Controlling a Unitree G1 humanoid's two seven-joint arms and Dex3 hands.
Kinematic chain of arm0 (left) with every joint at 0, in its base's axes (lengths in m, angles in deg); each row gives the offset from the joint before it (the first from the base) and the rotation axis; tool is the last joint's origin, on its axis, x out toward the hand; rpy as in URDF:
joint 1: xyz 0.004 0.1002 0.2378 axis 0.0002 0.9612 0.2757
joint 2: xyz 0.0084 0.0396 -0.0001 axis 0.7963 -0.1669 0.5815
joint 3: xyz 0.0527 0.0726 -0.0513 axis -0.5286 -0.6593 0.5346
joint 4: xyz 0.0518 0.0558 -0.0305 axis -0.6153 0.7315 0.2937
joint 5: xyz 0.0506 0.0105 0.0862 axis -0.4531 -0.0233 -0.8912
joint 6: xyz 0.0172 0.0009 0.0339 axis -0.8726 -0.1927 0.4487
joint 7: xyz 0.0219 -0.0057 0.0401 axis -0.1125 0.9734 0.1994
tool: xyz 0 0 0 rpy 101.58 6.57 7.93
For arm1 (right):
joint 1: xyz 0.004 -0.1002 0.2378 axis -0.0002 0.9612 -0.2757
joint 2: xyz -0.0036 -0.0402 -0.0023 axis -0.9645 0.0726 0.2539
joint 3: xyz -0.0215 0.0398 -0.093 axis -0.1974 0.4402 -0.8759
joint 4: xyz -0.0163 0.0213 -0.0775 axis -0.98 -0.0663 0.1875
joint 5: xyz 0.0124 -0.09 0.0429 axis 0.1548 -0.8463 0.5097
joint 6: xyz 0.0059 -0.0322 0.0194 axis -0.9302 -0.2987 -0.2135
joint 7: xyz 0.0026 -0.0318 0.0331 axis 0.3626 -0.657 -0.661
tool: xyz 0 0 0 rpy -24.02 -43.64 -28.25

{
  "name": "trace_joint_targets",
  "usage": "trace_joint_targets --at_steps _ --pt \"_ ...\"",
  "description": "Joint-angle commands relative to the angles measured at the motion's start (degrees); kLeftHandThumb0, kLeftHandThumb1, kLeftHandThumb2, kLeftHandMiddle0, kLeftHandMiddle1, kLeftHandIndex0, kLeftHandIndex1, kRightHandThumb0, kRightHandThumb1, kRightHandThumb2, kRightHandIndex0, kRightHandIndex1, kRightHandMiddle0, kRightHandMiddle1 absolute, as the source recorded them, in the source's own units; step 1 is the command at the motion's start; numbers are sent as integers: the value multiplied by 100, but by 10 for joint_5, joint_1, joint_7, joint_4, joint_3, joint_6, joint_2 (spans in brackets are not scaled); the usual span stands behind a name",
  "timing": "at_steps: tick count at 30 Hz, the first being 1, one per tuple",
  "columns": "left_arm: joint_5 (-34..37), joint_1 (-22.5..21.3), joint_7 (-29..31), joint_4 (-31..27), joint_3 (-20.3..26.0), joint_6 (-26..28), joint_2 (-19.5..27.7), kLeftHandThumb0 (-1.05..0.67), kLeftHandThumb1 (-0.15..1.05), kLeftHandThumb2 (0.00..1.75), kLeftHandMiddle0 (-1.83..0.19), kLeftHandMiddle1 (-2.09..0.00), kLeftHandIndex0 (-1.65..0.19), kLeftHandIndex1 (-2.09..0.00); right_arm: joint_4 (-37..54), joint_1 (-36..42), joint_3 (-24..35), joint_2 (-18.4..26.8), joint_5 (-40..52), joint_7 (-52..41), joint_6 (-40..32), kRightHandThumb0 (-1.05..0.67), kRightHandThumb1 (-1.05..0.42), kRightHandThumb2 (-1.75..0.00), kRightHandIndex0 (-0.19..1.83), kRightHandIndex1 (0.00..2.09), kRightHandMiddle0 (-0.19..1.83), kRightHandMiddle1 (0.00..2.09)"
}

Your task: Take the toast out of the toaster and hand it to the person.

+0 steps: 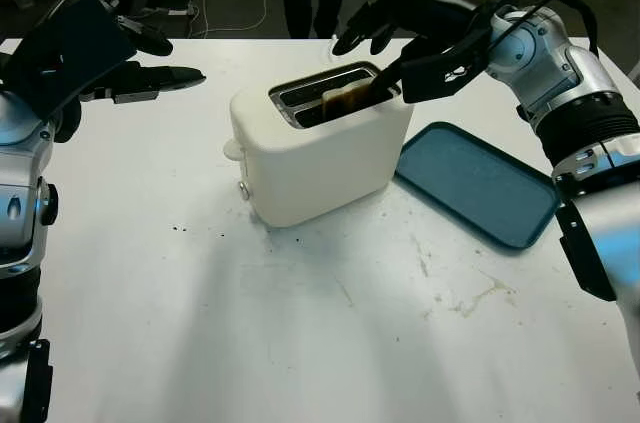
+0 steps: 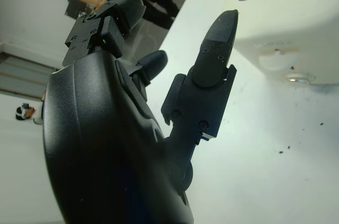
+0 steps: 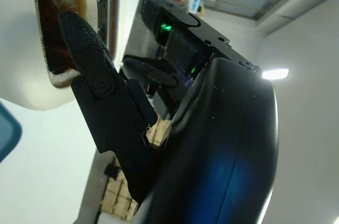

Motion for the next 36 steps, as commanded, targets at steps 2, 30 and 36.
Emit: trace_joint_targets --at_steps 2,30,36 --pt "1 0 -5 -4 1 2 -2 -31 80 0 0 -127 -10 -82 1 2 -4 -8 -4 12 14 -49 -66 0 87 58 100 3" --pt "1 6 -6 -5 3 -4 -3 -31 80 0 0 -129 -11 -82 -8 33 -41 -19 -30 52 37 -38 -66 0 88 85 108 0" --pt "0 7 -5 -4 2 -8 0 -32 80 0 0 -129 -11 -83 -9 36 -43 -18 -33 60 44 -39 -66 0 101 84 115 4"
